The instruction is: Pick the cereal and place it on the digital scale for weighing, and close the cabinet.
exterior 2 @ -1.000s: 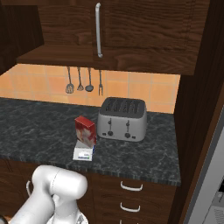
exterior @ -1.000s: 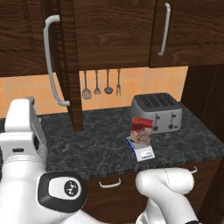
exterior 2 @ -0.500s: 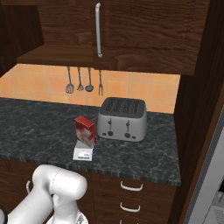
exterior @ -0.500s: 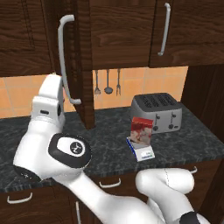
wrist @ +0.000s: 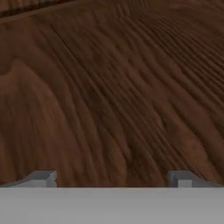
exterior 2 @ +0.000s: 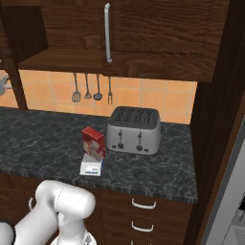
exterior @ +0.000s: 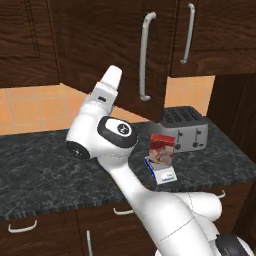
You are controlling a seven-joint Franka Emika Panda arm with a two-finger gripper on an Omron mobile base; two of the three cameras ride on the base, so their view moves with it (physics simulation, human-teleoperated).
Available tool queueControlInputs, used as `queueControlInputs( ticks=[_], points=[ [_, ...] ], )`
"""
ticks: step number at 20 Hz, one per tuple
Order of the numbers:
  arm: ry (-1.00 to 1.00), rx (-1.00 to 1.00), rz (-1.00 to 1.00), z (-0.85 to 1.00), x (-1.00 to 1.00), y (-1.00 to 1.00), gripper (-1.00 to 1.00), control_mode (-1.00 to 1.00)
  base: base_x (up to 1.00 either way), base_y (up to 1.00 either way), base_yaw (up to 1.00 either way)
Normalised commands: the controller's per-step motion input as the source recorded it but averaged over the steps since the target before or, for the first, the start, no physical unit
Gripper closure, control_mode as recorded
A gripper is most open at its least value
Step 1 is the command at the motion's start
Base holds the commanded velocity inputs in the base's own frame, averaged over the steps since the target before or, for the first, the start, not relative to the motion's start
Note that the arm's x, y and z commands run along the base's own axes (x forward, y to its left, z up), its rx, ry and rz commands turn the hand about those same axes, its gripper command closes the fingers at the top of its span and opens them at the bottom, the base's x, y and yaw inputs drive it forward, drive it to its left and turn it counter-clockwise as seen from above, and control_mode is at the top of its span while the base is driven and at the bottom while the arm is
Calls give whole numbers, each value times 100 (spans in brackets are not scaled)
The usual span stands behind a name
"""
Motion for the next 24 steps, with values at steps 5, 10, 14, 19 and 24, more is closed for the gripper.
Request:
queueControlInputs(
  ticks=[5,10,14,19,24],
  points=[
    [-9,26,10,-3,100,-100,-100,-100,0,0,0],
    [-11,28,22,6,99,-90,-100,-100,0,0,0],
    [2,25,26,19,92,-62,-100,-100,0,0,0],
    [4,21,33,1,99,-51,-100,-100,0,0,0],
    [2,7,26,-3,95,-21,-100,-100,0,0,0]
  ],
)
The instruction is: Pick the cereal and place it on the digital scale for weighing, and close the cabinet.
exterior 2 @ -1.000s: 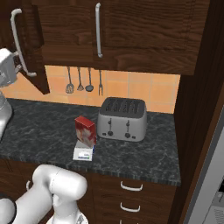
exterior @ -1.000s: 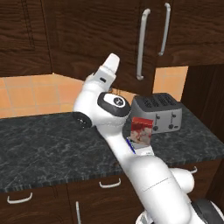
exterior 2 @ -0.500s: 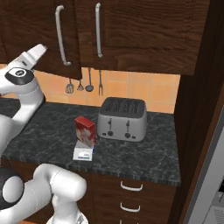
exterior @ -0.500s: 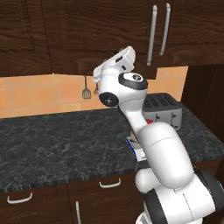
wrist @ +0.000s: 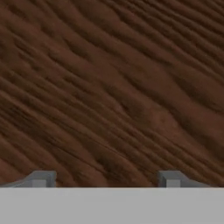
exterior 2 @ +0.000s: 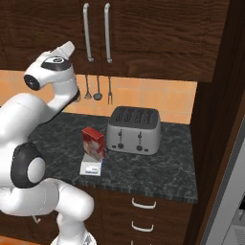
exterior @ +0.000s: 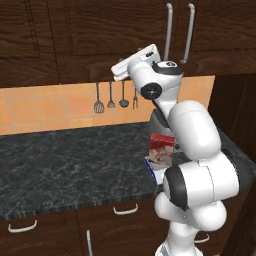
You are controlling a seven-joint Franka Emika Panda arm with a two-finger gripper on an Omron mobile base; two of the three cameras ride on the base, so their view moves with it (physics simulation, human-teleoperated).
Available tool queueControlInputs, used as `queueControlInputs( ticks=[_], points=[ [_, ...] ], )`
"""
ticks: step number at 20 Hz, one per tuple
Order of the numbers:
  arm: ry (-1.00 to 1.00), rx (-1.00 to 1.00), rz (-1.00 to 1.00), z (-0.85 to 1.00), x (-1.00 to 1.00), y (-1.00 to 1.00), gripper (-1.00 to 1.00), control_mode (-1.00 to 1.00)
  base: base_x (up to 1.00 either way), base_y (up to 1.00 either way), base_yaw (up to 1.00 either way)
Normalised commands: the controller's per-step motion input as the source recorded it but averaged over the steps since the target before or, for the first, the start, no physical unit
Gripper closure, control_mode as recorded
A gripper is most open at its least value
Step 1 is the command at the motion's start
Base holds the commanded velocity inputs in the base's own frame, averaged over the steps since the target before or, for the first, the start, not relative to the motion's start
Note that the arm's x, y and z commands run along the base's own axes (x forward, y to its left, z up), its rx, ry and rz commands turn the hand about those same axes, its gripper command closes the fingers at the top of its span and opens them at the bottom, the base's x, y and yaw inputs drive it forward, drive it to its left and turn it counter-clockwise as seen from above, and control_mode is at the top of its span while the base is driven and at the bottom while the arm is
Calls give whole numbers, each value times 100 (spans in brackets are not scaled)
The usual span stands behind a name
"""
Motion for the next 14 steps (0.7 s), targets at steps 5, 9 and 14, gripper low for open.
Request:
queueControlInputs(
  ticks=[5,9,14],
  points=[
    [0,1,17,-13,84,-9,-100,-100,0,0,0],
    [0,4,12,-45,99,0,-100,-100,0,0,0],
    [3,7,11,-35,81,-5,-100,-100,0,0,0]
  ],
)
